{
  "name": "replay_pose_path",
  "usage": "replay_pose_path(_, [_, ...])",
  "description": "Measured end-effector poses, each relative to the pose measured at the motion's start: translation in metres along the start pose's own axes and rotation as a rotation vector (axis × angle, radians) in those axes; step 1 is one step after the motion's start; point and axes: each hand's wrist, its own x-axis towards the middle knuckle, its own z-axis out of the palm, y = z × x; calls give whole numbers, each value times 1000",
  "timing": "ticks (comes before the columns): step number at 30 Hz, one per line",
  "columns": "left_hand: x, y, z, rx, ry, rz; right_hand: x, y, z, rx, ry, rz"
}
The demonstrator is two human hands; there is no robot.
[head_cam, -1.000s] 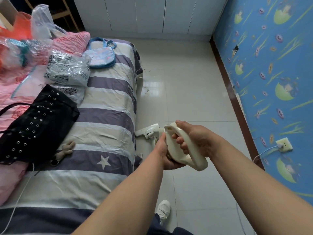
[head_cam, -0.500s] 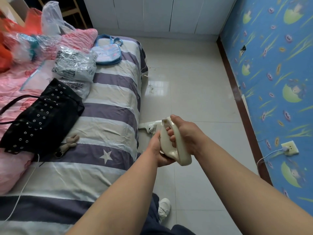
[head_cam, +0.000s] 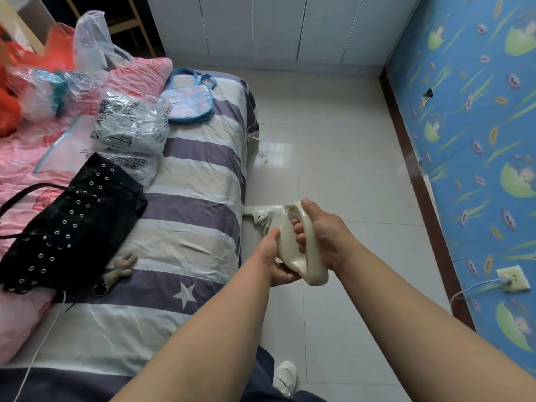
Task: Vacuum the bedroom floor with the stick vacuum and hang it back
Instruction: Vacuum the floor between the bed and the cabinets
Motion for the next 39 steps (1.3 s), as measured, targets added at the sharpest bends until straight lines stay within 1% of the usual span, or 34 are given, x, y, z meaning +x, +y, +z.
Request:
replay_pose_path(4, [8, 30, 8, 33, 44, -12, 20, -20, 12, 18, 31, -3])
replay_pose_path(11, [11, 78, 18, 71, 53, -44, 43, -50, 37, 51, 62, -10])
replay_pose_path(21, [32, 127, 25, 76, 44, -73, 72, -81, 61, 70, 107, -35])
replay_pose_path(32, [57, 159, 44, 64, 59, -82, 98, -112, 66, 42, 124, -44])
replay_pose_path(39, [71, 179, 74, 66, 43, -51, 123, -145, 58, 22, 101, -48])
